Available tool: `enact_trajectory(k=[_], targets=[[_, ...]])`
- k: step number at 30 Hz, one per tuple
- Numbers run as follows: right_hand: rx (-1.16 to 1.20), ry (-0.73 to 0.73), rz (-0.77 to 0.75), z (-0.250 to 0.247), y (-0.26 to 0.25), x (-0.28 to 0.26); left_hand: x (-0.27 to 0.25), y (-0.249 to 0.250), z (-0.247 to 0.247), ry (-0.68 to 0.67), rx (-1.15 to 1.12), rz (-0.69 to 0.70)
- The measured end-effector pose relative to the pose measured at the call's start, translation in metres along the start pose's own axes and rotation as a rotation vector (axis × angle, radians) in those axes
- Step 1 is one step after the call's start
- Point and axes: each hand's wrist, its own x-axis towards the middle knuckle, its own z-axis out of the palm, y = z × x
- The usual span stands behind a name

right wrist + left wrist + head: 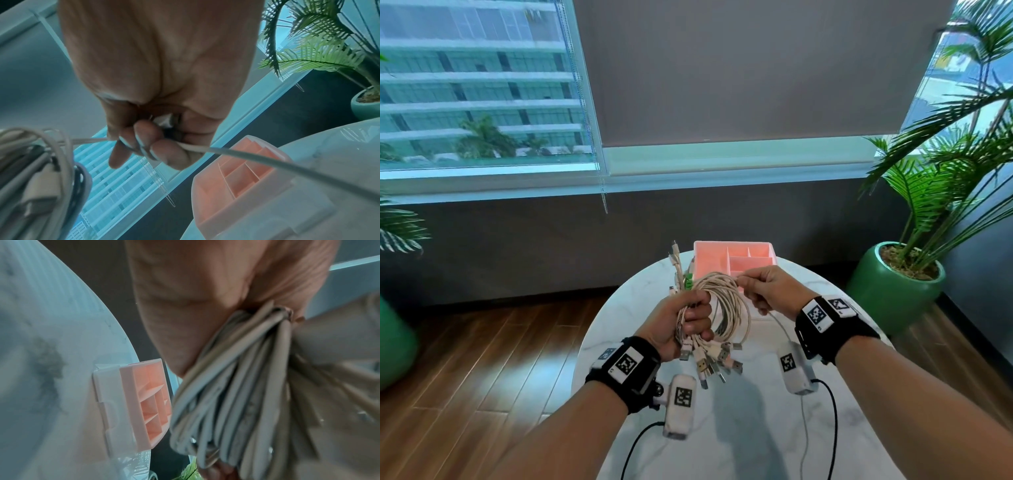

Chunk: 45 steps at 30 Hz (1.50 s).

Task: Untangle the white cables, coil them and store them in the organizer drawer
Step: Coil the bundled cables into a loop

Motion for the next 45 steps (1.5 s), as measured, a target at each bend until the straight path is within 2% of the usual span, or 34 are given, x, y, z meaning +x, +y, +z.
enact_trajectory(k=[6, 13, 19, 24, 27, 30, 34, 36, 40, 45], targets=[[0.088, 0.007, 0.087, 0.007, 0.001, -0.007, 0.005, 0.009, 0.008, 0.041, -0.120, 0.134], [0.218, 0.120, 0.029, 0.040, 0.015, -0.003, 0.011, 0.009, 0.019, 0.071, -0.338, 0.162], [0.297, 0.143, 0.148, 0.058, 0.022, -0.015, 0.017, 0.013, 0.020, 0.260, -0.275, 0.313], [0.273, 0.153, 0.127, 0.084, 0.028, -0.028, 0.028, 0.016, 0.011, 0.474, -0.231, 0.415], [0.150, 0.101, 0.154, 0.095, 0.033, -0.035, 0.033, 0.009, 0.011, 0.603, -0.097, 0.475], [-0.036, -0.043, 0.171, 0.105, 0.032, -0.048, 0.035, 0.008, 0.008, 0.734, 0.037, 0.550], [-0.525, -0.199, -0.002, 0.106, 0.007, -0.061, 0.033, 0.007, 0.002, 0.827, 0.262, 0.605], [-0.708, -0.263, -0.078, 0.103, -0.009, -0.061, 0.032, 0.001, 0.001, 0.812, 0.362, 0.596], [-0.934, -0.343, -0.198, 0.091, -0.039, -0.054, 0.032, -0.013, 0.001, 0.679, 0.457, 0.563], [-1.026, -0.233, -0.311, 0.062, -0.077, -0.044, 0.026, -0.020, 0.003, 0.419, 0.411, 0.401]])
